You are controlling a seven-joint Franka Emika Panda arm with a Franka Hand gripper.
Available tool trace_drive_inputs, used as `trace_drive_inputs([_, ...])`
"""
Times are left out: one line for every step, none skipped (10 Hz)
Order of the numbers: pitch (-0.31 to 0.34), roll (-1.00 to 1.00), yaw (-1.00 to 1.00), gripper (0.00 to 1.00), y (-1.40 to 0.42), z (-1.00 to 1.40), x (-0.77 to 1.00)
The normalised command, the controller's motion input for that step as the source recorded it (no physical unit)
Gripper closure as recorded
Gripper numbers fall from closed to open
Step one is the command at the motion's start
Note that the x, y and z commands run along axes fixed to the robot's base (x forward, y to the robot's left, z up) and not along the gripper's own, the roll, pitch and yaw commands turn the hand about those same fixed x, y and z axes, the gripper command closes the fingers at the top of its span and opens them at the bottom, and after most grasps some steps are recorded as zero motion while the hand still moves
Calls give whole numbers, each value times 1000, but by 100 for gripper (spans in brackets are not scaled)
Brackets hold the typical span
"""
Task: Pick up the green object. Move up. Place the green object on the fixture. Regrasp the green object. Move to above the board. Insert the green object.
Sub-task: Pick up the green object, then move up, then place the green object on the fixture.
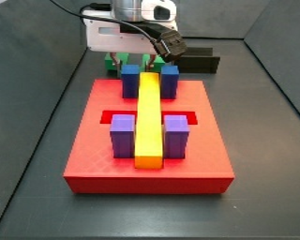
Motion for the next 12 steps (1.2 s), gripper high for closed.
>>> trace_drive_inputs([0,0,0,100,0,0,0])
trace_drive_inputs([0,0,0,100,0,0,0])
trace_drive_inputs([0,0,0,100,0,0,0])
trace_drive_inputs([0,0,0,100,0,833,0])
trace_drive_inputs([19,-13,30,100,-74,750,27])
trace_drive_inputs([33,-20,37,100,-68,595,12])
trace_drive_inputs([0,31,0,100,-54,-103,0])
trace_drive_inputs([0,14,0,100,-51,-89,0])
trace_drive_inputs([0,6,0,100,-46,-74,-11])
trace_drive_inputs([0,20,0,100,-57,-66,-14])
trace_drive_inputs([0,0,0,100,-17,-34,0])
trace_drive_inputs([0,0,0,100,0,0,-23])
